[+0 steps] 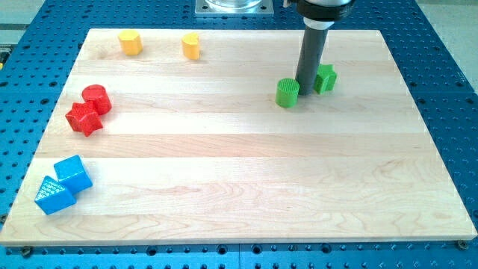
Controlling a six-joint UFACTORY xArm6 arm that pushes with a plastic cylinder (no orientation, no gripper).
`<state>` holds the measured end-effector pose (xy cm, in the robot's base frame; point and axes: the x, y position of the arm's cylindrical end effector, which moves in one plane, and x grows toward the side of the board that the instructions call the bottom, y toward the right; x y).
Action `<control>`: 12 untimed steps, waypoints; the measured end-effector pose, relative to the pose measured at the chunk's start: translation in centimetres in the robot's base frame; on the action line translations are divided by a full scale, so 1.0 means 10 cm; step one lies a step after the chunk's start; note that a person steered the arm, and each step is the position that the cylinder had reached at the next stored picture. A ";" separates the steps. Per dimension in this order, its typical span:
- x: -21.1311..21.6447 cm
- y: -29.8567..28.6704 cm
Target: Place the green star horizontally to the yellow heart
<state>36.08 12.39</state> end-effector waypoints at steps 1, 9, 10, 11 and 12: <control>-0.03 0.44; -0.76 -0.18; -0.41 -0.14; -0.38 -0.47; -0.44 -0.80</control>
<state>31.73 4.35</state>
